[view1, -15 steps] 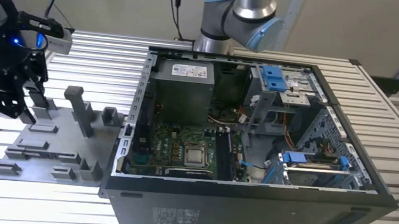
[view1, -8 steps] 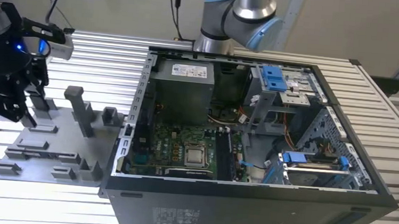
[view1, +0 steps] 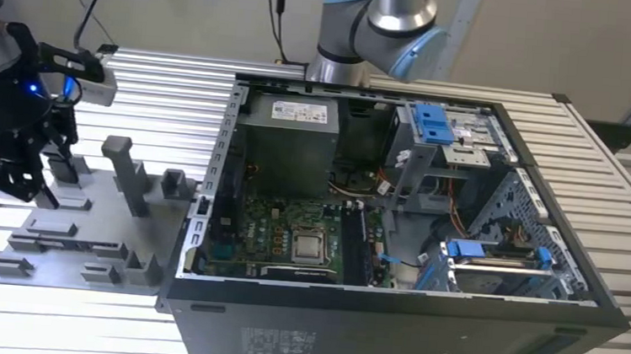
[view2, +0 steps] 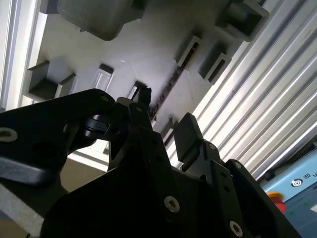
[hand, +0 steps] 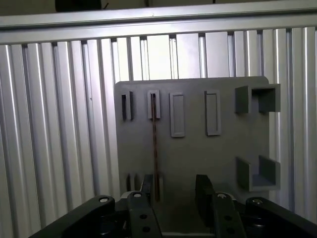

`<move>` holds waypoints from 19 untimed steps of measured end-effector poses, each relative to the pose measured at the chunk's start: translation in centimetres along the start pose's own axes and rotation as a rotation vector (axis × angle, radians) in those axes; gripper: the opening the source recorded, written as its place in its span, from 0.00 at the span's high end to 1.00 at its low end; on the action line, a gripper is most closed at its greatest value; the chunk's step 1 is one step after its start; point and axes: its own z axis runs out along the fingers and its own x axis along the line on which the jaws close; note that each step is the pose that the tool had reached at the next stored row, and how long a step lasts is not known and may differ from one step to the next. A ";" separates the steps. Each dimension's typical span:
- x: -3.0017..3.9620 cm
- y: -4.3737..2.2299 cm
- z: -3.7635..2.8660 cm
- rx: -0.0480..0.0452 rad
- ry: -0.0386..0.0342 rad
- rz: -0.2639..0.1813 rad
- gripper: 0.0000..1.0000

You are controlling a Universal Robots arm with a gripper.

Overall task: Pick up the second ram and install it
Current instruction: 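Pick up the second ram and move it above second insertion slot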

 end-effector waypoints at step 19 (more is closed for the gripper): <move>0.18 1.06 3.30 -0.0012 0.0002 0.000 0.52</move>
